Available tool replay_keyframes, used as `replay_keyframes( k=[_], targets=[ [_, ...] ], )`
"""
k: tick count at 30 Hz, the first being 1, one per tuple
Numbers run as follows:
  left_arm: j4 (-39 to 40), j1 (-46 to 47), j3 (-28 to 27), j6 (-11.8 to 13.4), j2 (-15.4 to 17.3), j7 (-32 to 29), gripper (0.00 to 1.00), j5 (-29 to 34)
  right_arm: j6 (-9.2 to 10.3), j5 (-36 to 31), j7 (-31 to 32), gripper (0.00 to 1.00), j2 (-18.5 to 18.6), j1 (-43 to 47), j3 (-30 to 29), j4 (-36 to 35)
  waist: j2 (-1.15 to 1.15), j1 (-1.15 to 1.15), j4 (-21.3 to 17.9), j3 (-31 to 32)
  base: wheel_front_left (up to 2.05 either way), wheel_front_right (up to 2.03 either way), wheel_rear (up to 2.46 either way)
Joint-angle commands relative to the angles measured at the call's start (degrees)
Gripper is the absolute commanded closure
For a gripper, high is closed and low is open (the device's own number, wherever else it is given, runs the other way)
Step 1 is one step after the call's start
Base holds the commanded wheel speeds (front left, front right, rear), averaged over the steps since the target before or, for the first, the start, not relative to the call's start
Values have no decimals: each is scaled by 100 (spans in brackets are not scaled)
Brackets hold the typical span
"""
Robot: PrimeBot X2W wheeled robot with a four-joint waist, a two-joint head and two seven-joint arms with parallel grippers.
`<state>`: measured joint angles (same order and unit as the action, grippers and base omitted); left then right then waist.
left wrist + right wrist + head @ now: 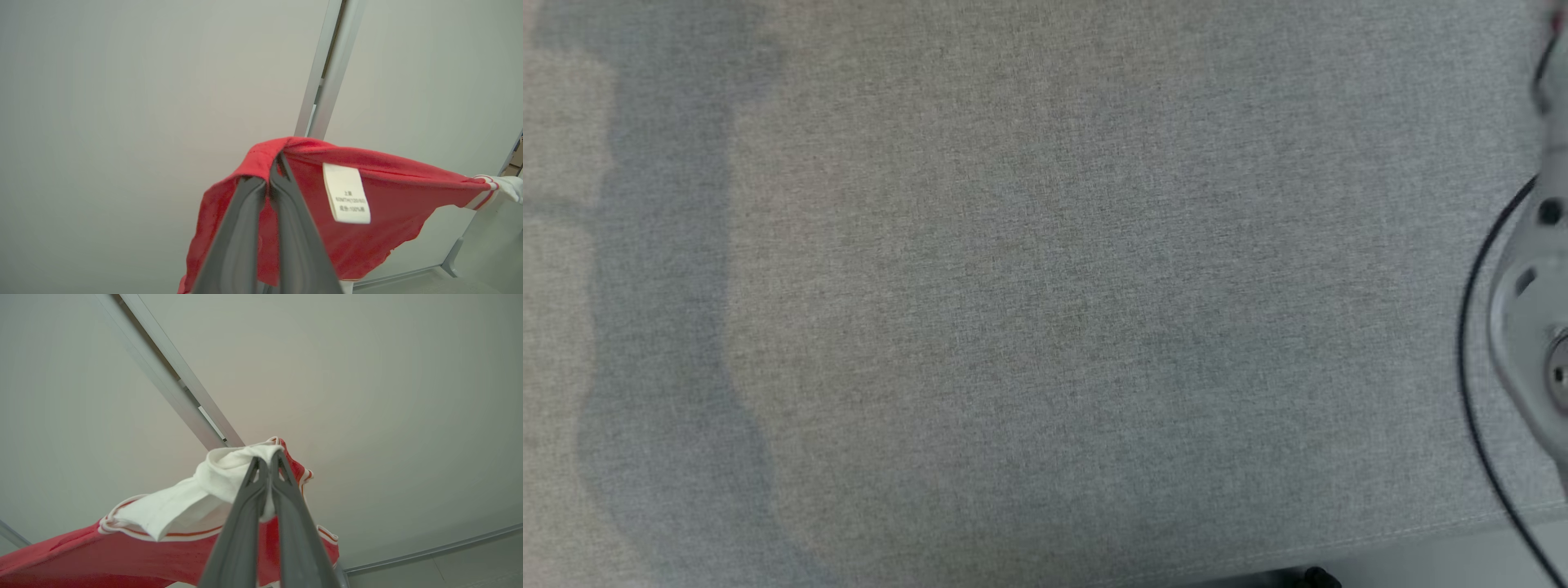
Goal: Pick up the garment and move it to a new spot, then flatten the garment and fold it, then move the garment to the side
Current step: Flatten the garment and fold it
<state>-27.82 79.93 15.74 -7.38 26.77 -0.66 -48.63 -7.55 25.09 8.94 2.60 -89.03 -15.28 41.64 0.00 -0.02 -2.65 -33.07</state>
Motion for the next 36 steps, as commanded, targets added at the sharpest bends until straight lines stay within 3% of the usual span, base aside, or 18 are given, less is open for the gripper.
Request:
replay_keyframes(
  k=[1, 4, 8, 12, 15, 18, 25, 31, 36],
  targets=[
    [-83, -334, 179, -12, -2, 196, 100, -66, 13, 214, -285, 100, 58, 338, 17, 233, 0, 2, -68, -28, 0, 0, 0],
    [-138, -1116, 607, -12, 58, 711, 100, -394, 12, 799, -863, 100, 47, 1113, 293, 662, 0, 2, -74, 262, 0, 0, 0],
    [146, -2528, 1036, -6, 239, 1213, 100, -847, 13, 1738, -1235, 100, 55, 2587, 657, 658, 0, 2, -30, 732, 0, 0, 0],
    [505, -4011, 1097, -6, 430, 1504, 100, -1097, 16, 2879, -1193, 100, 56, 4274, 983, 137, 0, 2, 44, 1273, 0, 0, 0],
    [776, -5146, 854, 97, 366, 1577, 100, -1147, 21, 3644, -1170, 100, 40, 5725, 1205, -481, 0, 2, 99, 1688, 0, 0, 0],
    [1260, -6172, 468, 288, 193, 1598, 100, -1068, 27, 3985, -1166, 100, 50, 6806, 1325, -1216, 0, 2, 121, 2011, 0, 0, 0],
    [2325, -7976, 329, 663, -65, 1594, 100, -733, 13, 4048, -785, 100, 55, 8513, 1058, -2565, 0, 2, 173, 2669, 0, 0, 0],
    [3025, -9043, 551, 1077, 15, 1372, 100, -768, 13, 3987, -425, 100, 51, 9727, 635, -3041, 0, 2, 203, 3007, 0, 0, 0],
    [3530, -9689, 535, 1284, 119, 1218, 100, -983, 13, 4065, -391, 100, 51, 10213, 566, -3295, 0, 2, 188, 2988, 0, 0, 0]
  ],
)
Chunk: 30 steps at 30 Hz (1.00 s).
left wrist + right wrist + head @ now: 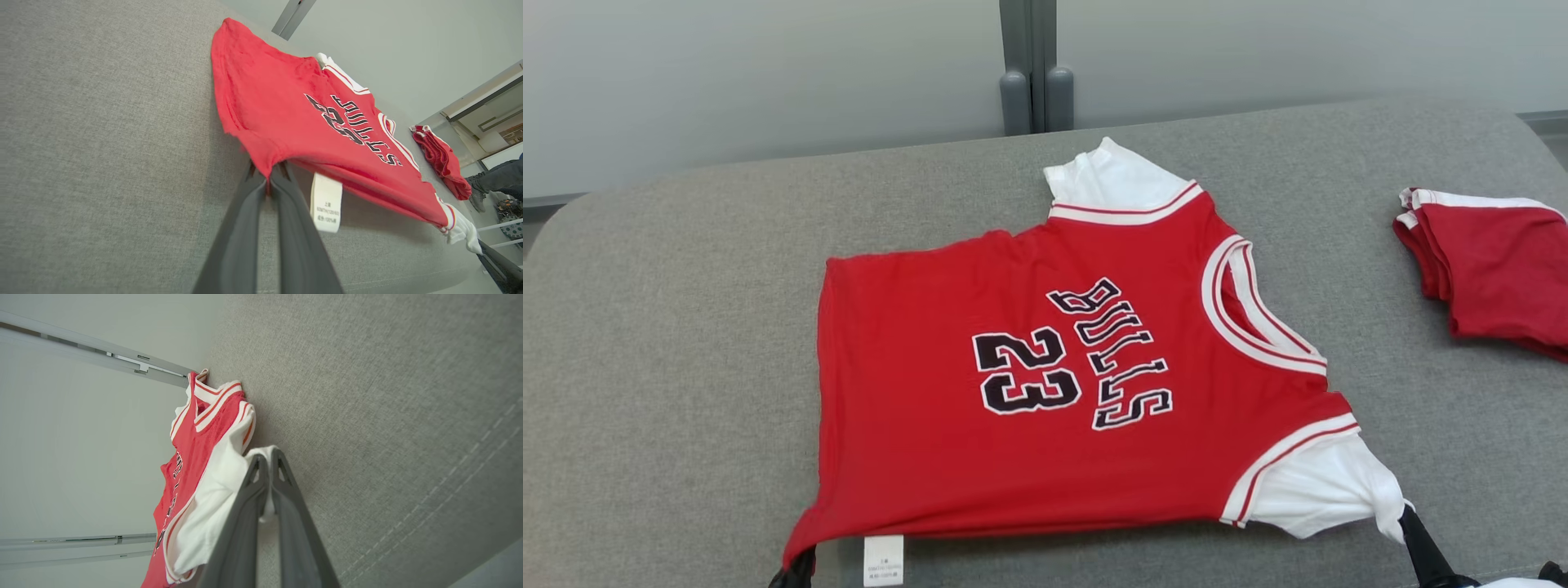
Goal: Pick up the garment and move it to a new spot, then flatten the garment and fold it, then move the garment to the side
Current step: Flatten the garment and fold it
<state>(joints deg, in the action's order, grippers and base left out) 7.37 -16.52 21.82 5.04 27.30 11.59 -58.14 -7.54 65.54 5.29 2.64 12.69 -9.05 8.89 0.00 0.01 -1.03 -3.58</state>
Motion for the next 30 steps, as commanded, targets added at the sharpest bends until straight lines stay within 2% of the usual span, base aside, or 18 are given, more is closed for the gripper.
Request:
replay_keyframes(
  k=[1, 10, 17, 25, 30],
  targets=[
    [62, -100, -67, 62, 94, -35, 100, -50, 12, 22, -31, 100, 47, 68, -58, -34, 0, -1, 29, 33, 0, 0, 0],
    [280, -177, 43, 170, 142, -268, 100, -102, 12, -301, 120, 100, 45, -111, -164, 46, 0, -1, 115, 47, 0, 0, 0],
    [193, 147, 145, 160, 193, -573, 100, -135, 11, -524, 310, 100, 40, -430, -123, 51, 0, -1, 135, -22, 0, 0, 0],
    [123, 872, 130, 115, 422, -1230, 100, -264, 10, -1291, 946, 100, 37, -1332, -153, 104, 0, -1, 171, -204, 0, 0, 0],
    [-97, 1416, 137, 81, 489, -1675, 100, -418, 10, -1934, 1396, 100, 38, -2037, -377, 389, 0, -1, 257, -353, 0, 0, 0]
  ],
)
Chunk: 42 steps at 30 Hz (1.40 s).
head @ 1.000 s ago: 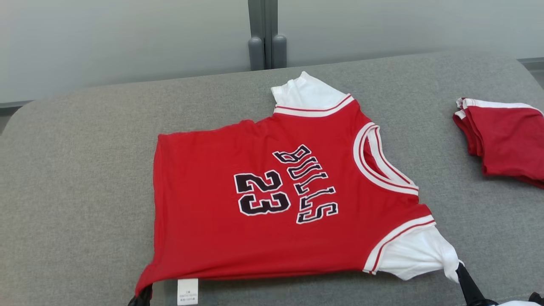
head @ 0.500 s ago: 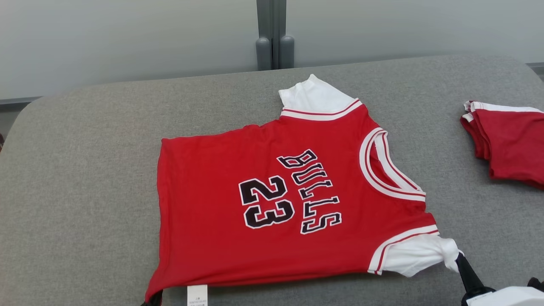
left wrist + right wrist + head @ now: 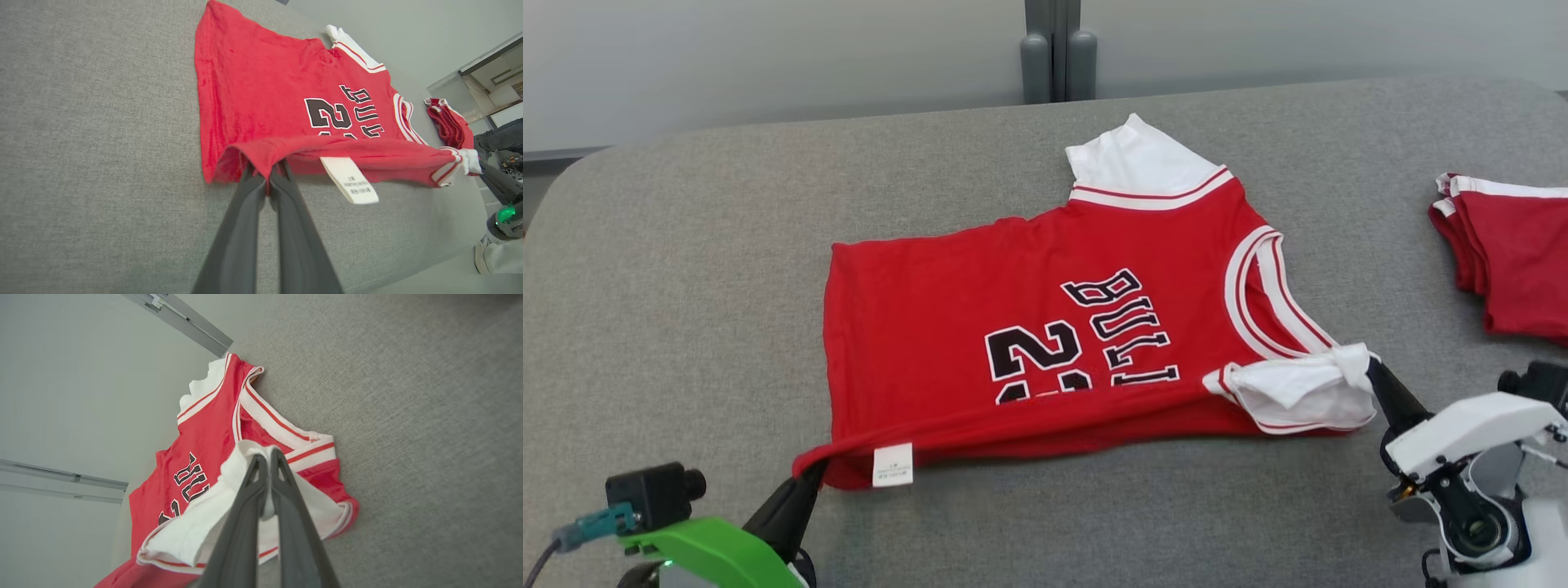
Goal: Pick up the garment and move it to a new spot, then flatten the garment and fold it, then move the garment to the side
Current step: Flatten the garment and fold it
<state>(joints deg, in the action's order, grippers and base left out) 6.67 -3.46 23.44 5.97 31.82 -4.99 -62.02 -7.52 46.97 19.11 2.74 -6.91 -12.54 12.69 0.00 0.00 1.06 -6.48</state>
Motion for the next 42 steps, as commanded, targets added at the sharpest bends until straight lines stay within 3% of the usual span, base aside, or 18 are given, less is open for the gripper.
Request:
replay_keyframes(
  k=[1, 13, 29, 30, 31, 32, 33, 37, 42],
  targets=[
    [-88, 206, -4, -27, 47, -89, 100, -40, 8, -208, 88, 100, 28, -198, -57, 60, 0, 0, 65, -91, 0, 0, 0],
    [-976, 1266, 191, -339, -120, -641, 100, -114, 8, -1052, 581, 100, 28, -1346, -177, 585, 0, 0, 166, -435, 0, 0, 0],
    [-1716, 1804, 448, -839, -131, -860, 100, -30, 8, -1502, 744, 100, 26, -1498, -25, 500, 0, 0, 94, -648, 0, 0, 0],
    [-1754, 1834, 458, -857, -140, -892, 96, -49, 8, -1505, 735, 100, 26, -1502, -4, 487, 0, 0, 92, -655, 0, 0, 0],
    [-1785, 1873, 491, -900, -128, -901, 66, -20, 7, -1527, 710, 65, 26, -1514, 68, 425, 0, 0, 88, -661, 0, 0, 0],
    [-1813, 1903, 502, -911, -119, -890, 5, 20, 7, -1559, 699, 3, 26, -1505, 106, 394, 0, 0, 83, -663, 0, 0, 0],
    [-1872, 1908, 495, -909, -121, -854, 0, 19, 7, -1657, 679, 0, 27, -1475, 144, 326, 0, 0, 72, -657, 0, 0, 0],
    [-1777, 1731, 425, -947, -27, -697, 0, 40, 6, -2168, 688, 0, 25, -1309, 306, -238, 0, 0, 9, -594, 0, 0, 0],
    [-1199, 1233, 240, -700, 215, -328, 0, 173, 5, -3179, 1164, 0, 121, -891, 572, -1476, 0, 0, -20, -531, 0, 0, 0]
  ],
)
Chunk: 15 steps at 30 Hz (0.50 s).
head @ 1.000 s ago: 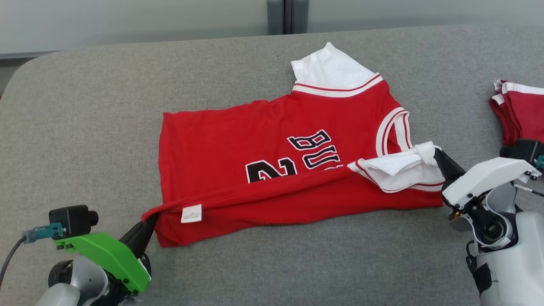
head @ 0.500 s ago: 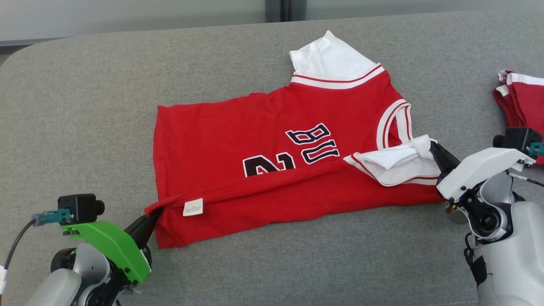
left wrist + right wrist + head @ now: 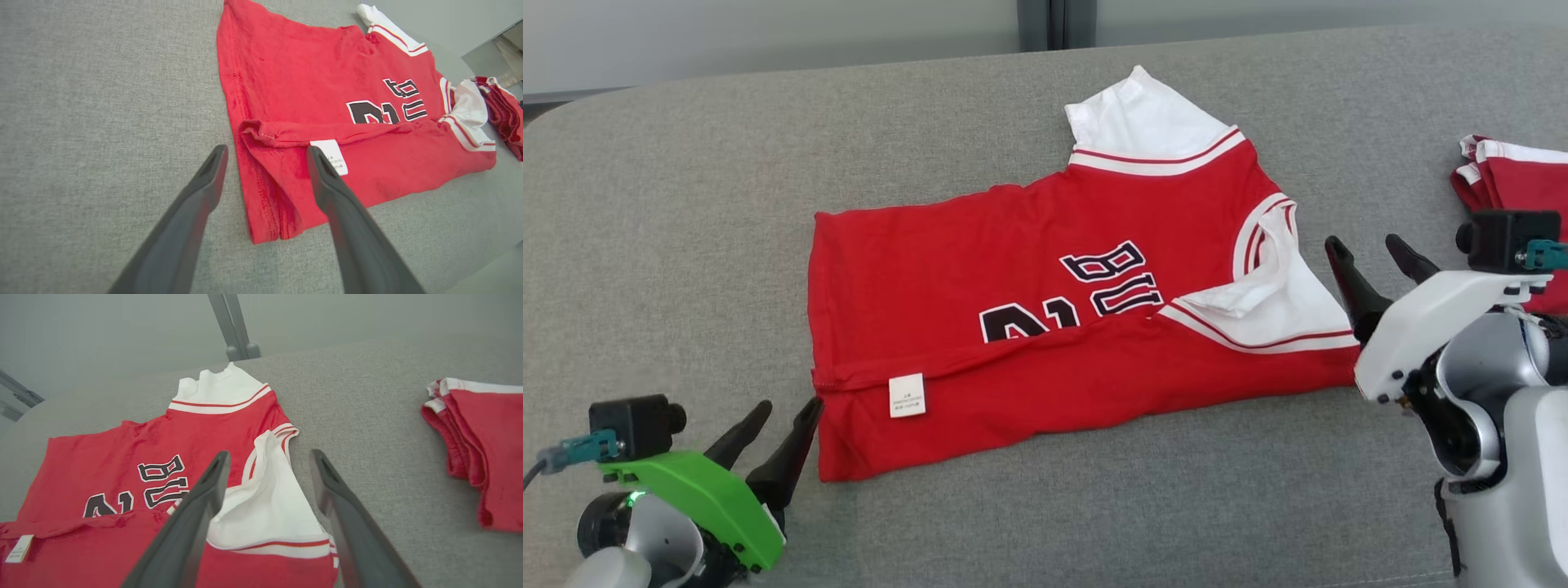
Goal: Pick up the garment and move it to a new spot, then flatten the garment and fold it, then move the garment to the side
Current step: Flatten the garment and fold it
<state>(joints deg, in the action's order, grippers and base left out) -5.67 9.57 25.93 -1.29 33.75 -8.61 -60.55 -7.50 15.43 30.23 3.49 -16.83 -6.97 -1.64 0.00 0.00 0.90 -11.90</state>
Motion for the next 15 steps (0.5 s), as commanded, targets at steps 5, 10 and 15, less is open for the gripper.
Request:
replay_keyframes(
  k=[5, 10, 15],
  targets=[
    [606, -548, 20, 401, 77, 230, 0, 239, 3, -359, 886, 0, 491, 740, 310, -922, 0, 0, 59, -141, 0, 0, 0],
    [639, -586, 171, 499, -81, 253, 0, 328, 2, -536, 1261, 0, 766, 993, 371, -1014, 0, 0, 101, -335, 0, 0, 0],
    [597, -405, 269, 455, -195, 246, 0, 386, 5, -818, 1373, 0, 964, 914, 337, -781, 0, 0, 152, -447, 0, 0, 0]
  ],
)
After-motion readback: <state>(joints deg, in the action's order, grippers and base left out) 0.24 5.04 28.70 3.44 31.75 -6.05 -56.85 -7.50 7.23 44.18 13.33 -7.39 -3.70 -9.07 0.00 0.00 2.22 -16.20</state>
